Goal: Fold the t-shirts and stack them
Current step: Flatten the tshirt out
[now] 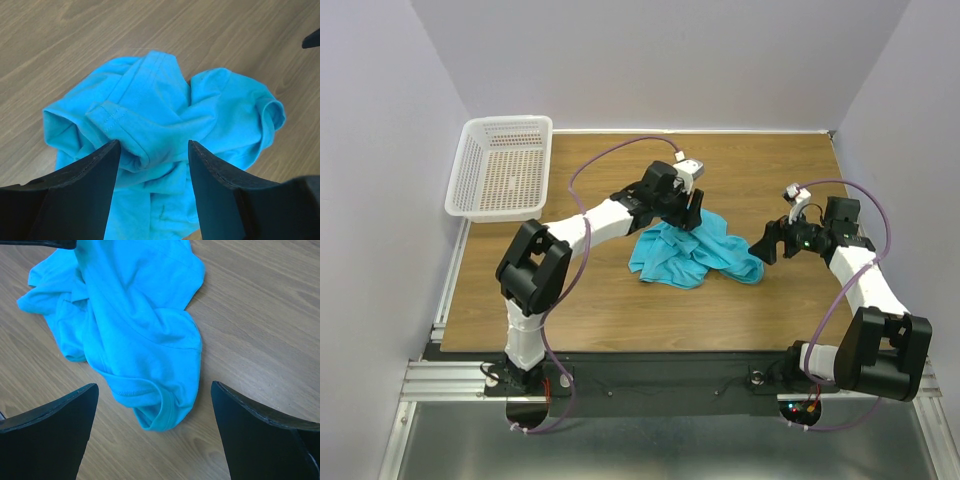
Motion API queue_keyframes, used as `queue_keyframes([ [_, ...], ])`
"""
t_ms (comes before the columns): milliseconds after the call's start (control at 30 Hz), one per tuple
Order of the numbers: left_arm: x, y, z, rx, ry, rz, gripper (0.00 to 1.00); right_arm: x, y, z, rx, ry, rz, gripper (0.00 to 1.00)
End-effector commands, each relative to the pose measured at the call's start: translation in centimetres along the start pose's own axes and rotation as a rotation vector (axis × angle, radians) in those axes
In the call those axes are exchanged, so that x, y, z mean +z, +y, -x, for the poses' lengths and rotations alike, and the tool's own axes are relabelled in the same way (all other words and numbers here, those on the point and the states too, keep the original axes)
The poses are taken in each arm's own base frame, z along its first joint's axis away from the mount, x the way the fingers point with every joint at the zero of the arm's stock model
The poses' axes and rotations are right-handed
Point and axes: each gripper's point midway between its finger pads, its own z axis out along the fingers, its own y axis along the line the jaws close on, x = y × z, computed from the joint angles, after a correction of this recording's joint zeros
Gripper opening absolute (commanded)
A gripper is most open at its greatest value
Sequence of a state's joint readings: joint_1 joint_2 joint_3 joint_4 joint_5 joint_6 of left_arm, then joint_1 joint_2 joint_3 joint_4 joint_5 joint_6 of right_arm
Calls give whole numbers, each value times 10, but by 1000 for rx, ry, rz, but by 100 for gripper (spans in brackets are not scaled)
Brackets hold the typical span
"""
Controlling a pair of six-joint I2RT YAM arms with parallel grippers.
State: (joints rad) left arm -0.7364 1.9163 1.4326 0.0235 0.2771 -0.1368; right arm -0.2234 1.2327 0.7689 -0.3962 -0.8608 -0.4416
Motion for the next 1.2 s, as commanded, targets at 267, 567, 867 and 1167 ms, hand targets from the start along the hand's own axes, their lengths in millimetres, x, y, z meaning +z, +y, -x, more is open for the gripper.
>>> queue_keyframes([
  [267, 2, -16, 32, 4, -52, -53, 20, -5, -2, 14, -35, -31, -9, 100],
  [567, -69, -44, 122, 79, -309, -63, 0, -7, -2, 17, -47, -39, -16, 100],
  [867, -129, -77, 183, 151, -485, -131, 0, -15, 8, 37, -43, -95, 17, 100],
  [1167, -156, -86, 205, 180, -542, -129, 0, -24, 46, 86, 57, -161, 267, 100],
])
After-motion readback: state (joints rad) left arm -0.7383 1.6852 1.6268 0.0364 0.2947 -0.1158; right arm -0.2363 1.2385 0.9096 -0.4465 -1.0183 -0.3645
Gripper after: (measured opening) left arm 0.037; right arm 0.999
